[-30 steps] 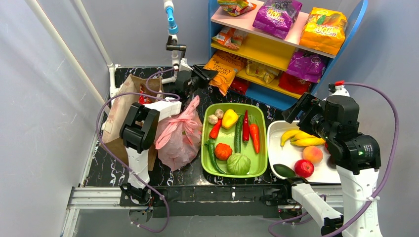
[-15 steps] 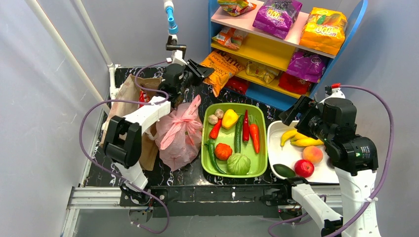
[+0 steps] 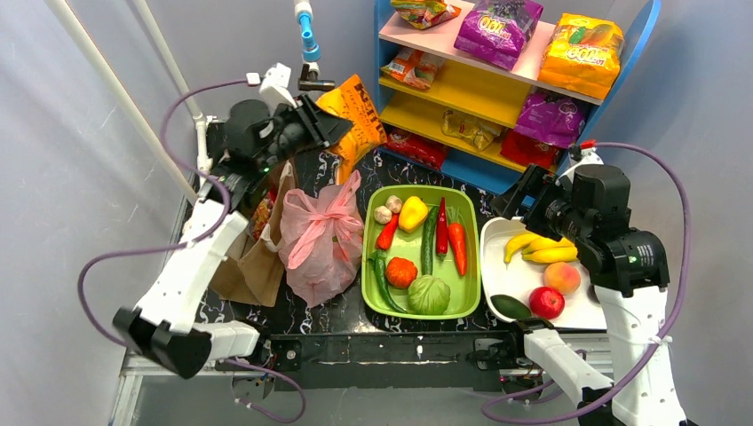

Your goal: Place the food into the grocery bag and tie it

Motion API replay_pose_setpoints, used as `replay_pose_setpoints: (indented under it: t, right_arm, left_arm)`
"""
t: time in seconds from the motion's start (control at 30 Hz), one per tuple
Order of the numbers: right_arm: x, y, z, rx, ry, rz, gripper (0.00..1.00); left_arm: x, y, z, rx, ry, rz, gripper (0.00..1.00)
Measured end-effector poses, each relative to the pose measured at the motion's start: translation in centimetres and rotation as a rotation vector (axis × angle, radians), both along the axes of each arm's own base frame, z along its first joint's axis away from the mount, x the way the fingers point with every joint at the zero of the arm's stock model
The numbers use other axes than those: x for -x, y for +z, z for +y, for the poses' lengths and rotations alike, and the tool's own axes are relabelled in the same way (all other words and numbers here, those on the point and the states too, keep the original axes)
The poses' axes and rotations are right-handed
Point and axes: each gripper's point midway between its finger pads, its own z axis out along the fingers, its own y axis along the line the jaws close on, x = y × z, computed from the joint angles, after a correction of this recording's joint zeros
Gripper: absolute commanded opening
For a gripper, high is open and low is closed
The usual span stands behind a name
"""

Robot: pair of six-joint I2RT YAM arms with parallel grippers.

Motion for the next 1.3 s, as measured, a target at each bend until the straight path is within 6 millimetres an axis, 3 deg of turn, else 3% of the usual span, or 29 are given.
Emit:
replay_pose_setpoints:
  t: [0.2, 0.77, 0.9, 1.03, 1.3]
  right_arm:
    - [-0.7, -0.2, 0.9, -0.018, 0.038, 0.017, 0.90]
    - [-1.6, -0.5, 2.7, -0.081, 0.102, 0.059, 0.88]
    - [-1.5, -1.1, 2.8, -0.086, 0.102, 0.075, 0.88]
    - [-1.4, -1.7, 2.9, -0.090, 0.104, 0.092, 0.88]
    - [-1.3, -1.8, 3.1, -0.098, 0.108, 0.099, 0.88]
  left_arm:
    - [5.7, 3.2, 3.9, -0.132, 0.025, -0.105, 0.00]
    - [14.9, 6.2, 16.3, -0.476, 0.345, -0.147, 0.00]
    - [16.8, 5.0, 18.6, -0.533, 0.402, -0.103, 0.00]
    - [18.4, 2.5, 20.4, -0.594, 0.439, -0.030, 0.00]
    - [19.8, -1.5, 22.5, -0.719, 0.468, 0.115, 0.00]
